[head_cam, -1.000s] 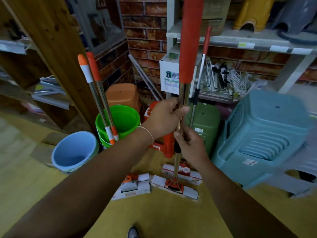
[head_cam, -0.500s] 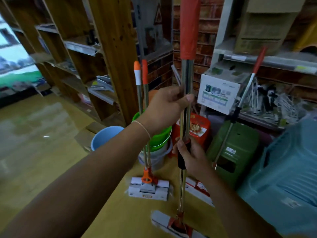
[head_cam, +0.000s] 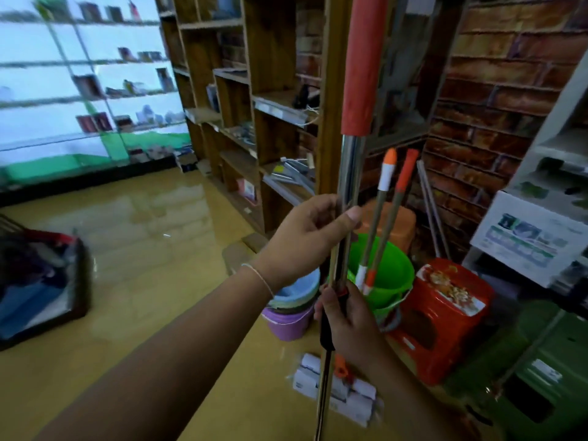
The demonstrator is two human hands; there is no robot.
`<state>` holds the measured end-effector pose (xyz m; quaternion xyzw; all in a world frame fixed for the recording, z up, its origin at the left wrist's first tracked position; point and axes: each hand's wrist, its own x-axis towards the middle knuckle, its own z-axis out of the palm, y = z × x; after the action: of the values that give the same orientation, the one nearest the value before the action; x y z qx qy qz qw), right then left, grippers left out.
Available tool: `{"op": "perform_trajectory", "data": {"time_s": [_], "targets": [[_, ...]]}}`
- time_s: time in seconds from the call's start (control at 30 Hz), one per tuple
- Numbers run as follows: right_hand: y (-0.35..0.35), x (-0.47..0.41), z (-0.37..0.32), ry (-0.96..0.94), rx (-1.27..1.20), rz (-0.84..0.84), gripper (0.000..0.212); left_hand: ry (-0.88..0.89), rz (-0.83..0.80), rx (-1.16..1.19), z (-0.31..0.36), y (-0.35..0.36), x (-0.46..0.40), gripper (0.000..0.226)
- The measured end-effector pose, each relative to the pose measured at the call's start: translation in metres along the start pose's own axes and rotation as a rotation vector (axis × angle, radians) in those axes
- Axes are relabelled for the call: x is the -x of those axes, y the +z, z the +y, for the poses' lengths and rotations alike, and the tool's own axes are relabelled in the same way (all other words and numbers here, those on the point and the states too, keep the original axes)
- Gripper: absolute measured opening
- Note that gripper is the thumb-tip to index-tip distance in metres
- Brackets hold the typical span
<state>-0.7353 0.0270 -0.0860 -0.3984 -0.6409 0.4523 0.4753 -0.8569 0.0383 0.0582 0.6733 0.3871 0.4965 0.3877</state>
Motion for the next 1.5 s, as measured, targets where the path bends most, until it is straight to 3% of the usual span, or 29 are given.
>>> {"op": "perform_trajectory", "data": {"time_s": [0.23,0.4,0.93,1.2,1.5], "targets": [[0.120,-0.049,-0.023,-0.007,-0.039,-0.124,0.030,-0.044,0.155,-0.101,-0.016,-0.132,0.035,0.037],[0.194,-0.078,-0.045,-0.040,-0.027,-0.218,0.028,-0.109,0.219,-0.158,-0.015,-0.208,0.059,0.070],[0.364,-0.205,-0.061,-0.099,-0.075,-0.508,0.029,-0.179,0.514,-0.246,-0.041,-0.383,0.050,0.018],[0.458,-0.308,-0.045,-0.111,-0.130,-0.643,0.033,-0.251,0.651,-0.361,-0.079,-0.486,0.001,0.024],[0.567,-0.384,-0.073,-0.188,-0.171,-0.785,0.035,-0.254,0.883,-0.439,-0.078,-0.591,-0.014,0.035]]}}
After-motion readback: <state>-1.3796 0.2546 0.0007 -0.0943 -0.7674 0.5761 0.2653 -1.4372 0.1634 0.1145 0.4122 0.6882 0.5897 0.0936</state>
